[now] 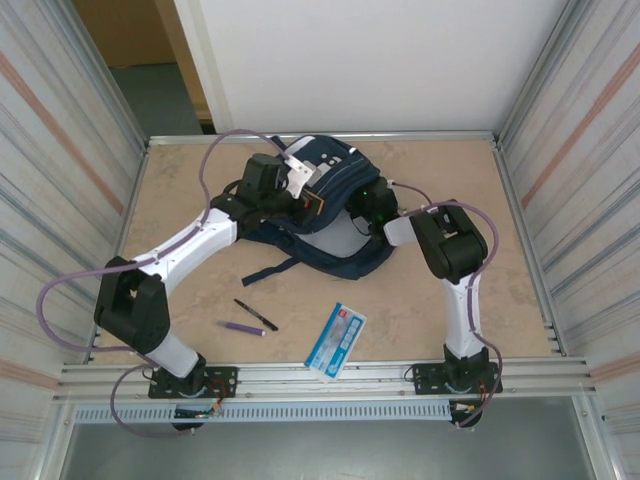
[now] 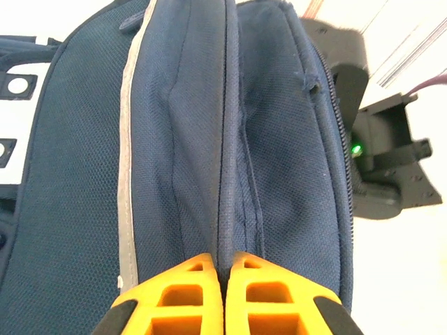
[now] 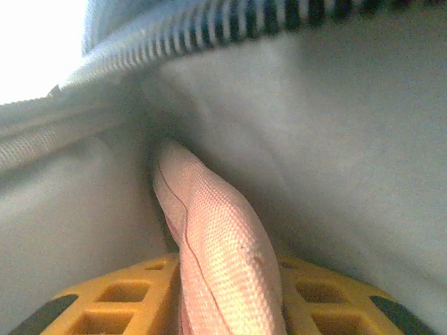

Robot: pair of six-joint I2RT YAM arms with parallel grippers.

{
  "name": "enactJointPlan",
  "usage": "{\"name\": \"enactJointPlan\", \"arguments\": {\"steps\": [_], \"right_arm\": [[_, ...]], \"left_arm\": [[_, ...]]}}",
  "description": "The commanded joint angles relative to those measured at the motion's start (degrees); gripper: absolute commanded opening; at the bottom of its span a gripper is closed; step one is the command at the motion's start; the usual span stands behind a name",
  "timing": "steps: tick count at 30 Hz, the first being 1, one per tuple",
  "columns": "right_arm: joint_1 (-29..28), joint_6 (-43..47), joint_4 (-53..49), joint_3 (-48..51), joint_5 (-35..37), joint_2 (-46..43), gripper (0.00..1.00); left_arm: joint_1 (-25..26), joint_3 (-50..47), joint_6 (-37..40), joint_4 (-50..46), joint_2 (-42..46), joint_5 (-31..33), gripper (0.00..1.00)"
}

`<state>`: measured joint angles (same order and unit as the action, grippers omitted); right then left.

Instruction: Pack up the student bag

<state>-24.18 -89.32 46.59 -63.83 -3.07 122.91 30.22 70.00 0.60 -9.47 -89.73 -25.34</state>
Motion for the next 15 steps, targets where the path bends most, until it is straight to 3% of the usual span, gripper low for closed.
{"name": "enactJointPlan", "arguments": {"steps": [1,10,15], "right_arm": [[3.9,6.25,-9.08,2.61,-7.26,-5.36,0.39],[10.03,21.46,-30.96,2.98,-19.26,-16.23,0.47],[11.53,34.03,-42.7,5.55,-19.62,-24.58,0.48]], "left_arm": [[-1.37,-2.92,-0.8,5.09,4.98,0.6,0.0],[-2.44,-5.57,-1.84,7.82,4.23,2.73,0.0],[-2.44,-7.57,-1.27,8.85,3.81,4.3,0.0]]}}
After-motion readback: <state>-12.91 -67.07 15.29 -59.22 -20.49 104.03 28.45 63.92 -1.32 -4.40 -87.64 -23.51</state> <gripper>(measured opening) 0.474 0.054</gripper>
